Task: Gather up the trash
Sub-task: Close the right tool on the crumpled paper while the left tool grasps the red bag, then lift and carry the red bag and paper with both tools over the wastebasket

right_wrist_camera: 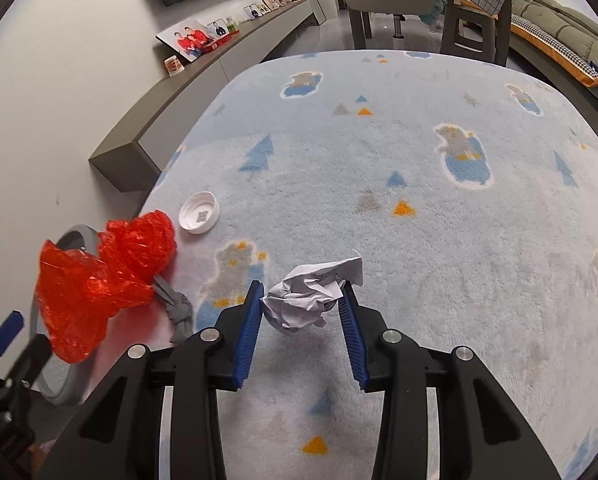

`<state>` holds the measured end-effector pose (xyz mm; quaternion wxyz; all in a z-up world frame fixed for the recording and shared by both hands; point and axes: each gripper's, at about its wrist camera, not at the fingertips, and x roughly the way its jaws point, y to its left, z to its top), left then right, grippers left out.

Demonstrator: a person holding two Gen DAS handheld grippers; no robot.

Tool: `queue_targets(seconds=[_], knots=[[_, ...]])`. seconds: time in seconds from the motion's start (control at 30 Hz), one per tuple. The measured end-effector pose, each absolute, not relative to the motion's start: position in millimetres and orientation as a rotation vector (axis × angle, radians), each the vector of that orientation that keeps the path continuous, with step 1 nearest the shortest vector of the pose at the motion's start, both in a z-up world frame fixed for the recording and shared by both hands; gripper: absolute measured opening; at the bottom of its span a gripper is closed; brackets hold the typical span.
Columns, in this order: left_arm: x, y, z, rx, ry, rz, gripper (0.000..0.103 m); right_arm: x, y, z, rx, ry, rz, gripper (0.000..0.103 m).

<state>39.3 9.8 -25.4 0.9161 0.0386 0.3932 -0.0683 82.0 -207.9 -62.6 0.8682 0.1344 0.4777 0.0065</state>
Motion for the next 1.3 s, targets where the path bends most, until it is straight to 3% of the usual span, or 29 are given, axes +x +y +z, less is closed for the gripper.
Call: queue_targets(seconds=[0.77,1.07,1.23,1.3], knots=[[80,-31,-48,0.120,0.848,-0.149,0.090,71,-219,-43,0.359,0.966,0.059,0.037],[85,-37,-53,0.124,0.870,-0.172,0.058,70,-218,-42,0.356,0.965,0.063,0.037],[83,-36,-54,0.115,0.875,-0.192,0.034,70,-218,-41,0.357,0.964,0.064,0.037],[79,-35,-52,0.111,0.873,-0.202,0.032,70,-218,-41,0.359,0.965,0.066,0.037]])
